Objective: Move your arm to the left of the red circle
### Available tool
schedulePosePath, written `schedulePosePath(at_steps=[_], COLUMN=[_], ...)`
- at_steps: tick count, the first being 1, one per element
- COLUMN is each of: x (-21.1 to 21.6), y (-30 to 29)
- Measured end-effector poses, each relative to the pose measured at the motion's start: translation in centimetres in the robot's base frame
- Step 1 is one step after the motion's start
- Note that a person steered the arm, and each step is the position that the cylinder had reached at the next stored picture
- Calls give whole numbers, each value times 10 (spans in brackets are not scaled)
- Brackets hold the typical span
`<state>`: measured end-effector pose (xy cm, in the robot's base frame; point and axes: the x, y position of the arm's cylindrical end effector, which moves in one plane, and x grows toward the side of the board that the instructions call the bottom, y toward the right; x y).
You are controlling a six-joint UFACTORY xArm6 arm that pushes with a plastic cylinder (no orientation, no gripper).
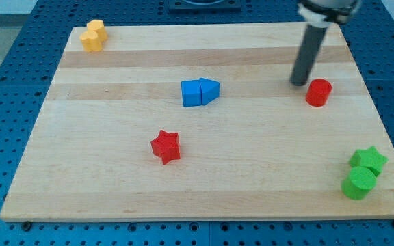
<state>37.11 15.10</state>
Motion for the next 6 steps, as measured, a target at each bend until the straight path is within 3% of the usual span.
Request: schedulePosePath(at_steps=[6], x=[48], y=[2])
